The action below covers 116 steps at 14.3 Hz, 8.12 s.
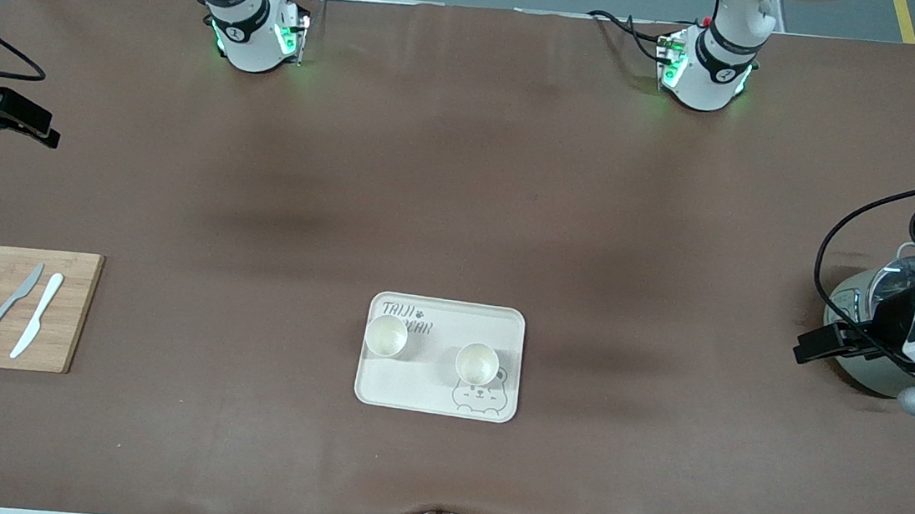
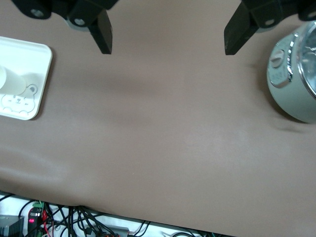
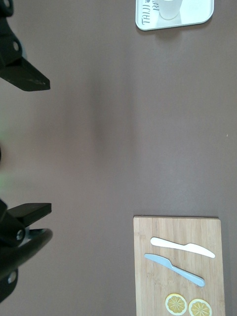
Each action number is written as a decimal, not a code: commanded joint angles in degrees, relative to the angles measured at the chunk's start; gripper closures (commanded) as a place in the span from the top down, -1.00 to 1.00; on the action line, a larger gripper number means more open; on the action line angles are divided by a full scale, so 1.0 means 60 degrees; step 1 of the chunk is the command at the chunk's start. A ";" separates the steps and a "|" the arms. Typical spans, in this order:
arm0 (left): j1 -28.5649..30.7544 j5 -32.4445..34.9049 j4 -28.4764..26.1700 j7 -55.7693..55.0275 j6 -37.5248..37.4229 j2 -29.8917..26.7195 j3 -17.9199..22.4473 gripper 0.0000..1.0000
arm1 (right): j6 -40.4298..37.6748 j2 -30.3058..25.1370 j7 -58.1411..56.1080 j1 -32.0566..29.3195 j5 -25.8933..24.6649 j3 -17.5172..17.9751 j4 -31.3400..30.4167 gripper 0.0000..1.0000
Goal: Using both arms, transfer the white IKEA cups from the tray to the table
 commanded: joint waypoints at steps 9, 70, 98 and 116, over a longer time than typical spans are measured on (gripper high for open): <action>-0.3902 0.0317 0.0940 -0.4362 0.1151 0.1489 0.0303 1.00 | -0.0040 0.0187 -0.0093 -0.0151 0.0046 0.0105 0.0260 1.00; -0.5282 0.0830 0.0750 -0.4935 0.6046 0.5286 0.0494 0.01 | 0.1701 0.3512 0.6909 0.1563 0.2668 0.0105 0.0231 1.00; -0.5151 0.0845 0.0765 -0.5171 0.4789 0.4555 0.0479 -1.00 | 0.6884 0.6222 1.1625 0.4140 0.2492 0.0076 0.1139 1.00; -0.2092 0.0684 -0.0143 0.1315 -0.1498 -0.0031 0.0406 -1.00 | 0.7855 0.7160 1.2241 0.5298 0.2507 0.0046 0.1081 0.02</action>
